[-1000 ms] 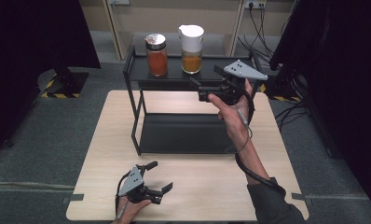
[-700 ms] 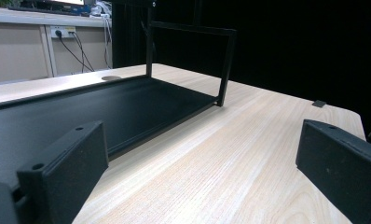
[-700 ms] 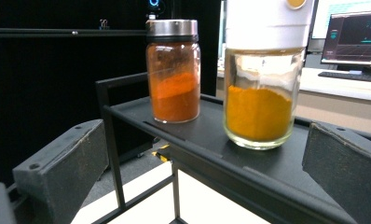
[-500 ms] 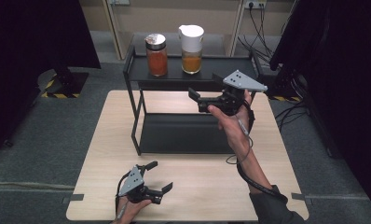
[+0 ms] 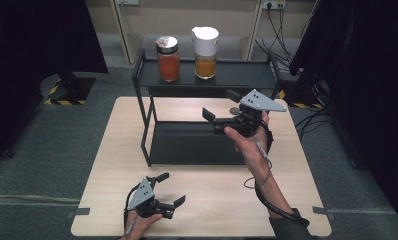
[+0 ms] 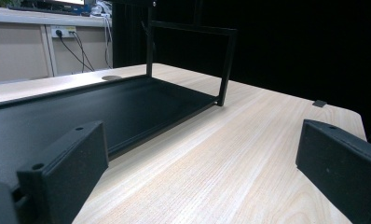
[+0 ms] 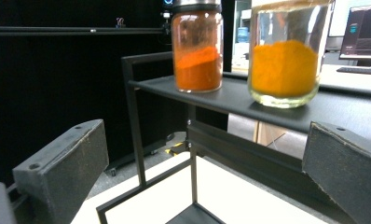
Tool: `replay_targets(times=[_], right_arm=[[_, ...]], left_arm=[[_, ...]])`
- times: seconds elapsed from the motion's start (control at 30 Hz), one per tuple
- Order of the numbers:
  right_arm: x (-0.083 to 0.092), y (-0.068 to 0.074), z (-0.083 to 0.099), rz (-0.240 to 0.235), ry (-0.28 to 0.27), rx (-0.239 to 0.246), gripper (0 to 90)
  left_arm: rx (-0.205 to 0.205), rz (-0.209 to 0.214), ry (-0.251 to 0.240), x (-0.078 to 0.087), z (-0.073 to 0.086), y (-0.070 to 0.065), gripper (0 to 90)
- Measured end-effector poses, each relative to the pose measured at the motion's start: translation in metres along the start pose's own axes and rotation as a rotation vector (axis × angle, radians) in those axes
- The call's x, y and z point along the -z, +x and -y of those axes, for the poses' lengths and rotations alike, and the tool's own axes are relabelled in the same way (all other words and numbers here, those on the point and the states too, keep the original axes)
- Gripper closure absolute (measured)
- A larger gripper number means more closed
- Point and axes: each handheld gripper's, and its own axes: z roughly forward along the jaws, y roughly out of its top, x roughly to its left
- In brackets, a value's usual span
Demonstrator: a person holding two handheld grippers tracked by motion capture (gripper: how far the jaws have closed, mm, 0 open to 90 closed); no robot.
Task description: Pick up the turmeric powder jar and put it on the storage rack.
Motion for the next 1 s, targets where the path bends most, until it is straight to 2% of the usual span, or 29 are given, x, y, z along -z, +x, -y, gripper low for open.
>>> replay_targets(times=[0.57,1.0], right_arm=[[0.014,0.003,0.029,-0.027,0.011,-0.001,0.4],[0.026,0.011,0.052,-0.043,0.020,0.022,0.5]], left_arm=[[-0.002,0.000,0.001,0.000,0.000,0.000,1.5],[0.000,-0.004,0.002,0.000,0.000,0.000,1.5]])
